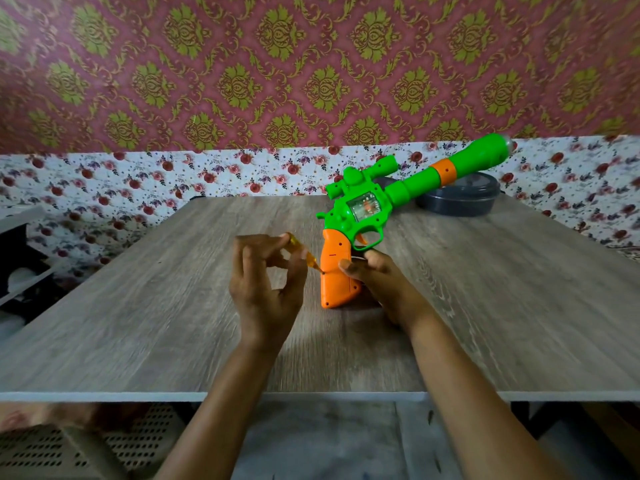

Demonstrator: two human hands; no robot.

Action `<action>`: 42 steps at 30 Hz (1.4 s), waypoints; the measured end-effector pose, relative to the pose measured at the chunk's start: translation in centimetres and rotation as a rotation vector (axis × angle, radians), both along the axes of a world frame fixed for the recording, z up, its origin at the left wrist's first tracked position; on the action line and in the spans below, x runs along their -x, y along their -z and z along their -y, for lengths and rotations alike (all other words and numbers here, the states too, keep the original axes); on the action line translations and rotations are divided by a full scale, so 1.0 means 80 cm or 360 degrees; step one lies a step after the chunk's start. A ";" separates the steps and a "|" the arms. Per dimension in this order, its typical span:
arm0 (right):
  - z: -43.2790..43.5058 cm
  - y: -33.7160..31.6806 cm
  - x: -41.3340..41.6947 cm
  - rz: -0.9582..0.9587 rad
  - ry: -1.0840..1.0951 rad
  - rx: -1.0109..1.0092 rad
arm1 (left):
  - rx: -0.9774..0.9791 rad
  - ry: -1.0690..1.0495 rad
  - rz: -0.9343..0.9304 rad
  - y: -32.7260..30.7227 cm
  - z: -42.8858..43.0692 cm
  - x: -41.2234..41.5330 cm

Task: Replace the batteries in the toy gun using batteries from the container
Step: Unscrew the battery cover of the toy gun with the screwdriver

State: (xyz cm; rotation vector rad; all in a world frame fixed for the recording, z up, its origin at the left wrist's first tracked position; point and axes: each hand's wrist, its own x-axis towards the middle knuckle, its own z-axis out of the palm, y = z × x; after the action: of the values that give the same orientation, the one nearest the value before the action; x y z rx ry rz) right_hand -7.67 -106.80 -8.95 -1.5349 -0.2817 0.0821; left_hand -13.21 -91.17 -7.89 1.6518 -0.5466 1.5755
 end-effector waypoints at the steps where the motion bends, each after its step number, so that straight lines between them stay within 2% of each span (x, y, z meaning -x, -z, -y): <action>1: 0.000 0.000 0.000 0.0003 -0.0005 -0.0004 | 0.0010 -0.0036 0.0017 0.000 -0.001 -0.002; 7: 0.000 -0.001 0.001 0.0000 -0.0033 -0.0040 | 0.0021 0.0169 -0.0084 0.003 0.000 0.004; 12: 0.000 0.000 0.000 -0.0010 -0.0024 -0.0025 | 0.0049 0.0036 -0.0144 0.000 0.001 0.004; 18: 0.000 0.001 -0.002 0.0000 -0.0029 -0.0002 | -0.0008 0.0007 -0.0061 0.000 0.000 0.002; 24: 0.000 0.003 -0.003 0.0005 -0.0031 -0.0008 | 0.0085 0.0179 -0.0090 -0.001 0.004 0.006; 27: 0.000 0.002 -0.003 0.0004 -0.0039 0.0000 | -0.0015 0.0069 -0.0080 0.000 0.001 0.004; 33: 0.000 0.001 -0.002 -0.0026 -0.0011 0.0009 | -0.0208 0.0087 -0.0053 0.001 0.002 0.005; 38: 0.000 0.001 0.000 -0.0012 0.0003 0.0052 | -0.0108 0.0009 -0.0049 0.001 0.000 0.004; 42: 0.000 0.000 0.001 0.0001 0.0008 0.0048 | -0.0131 -0.0011 0.0085 -0.001 -0.001 0.002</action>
State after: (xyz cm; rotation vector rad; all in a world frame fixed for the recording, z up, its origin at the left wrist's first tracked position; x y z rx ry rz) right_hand -7.73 -106.78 -8.93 -1.5658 -0.2783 0.0819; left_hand -13.40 -91.10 -7.79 1.6778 -0.6421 1.6256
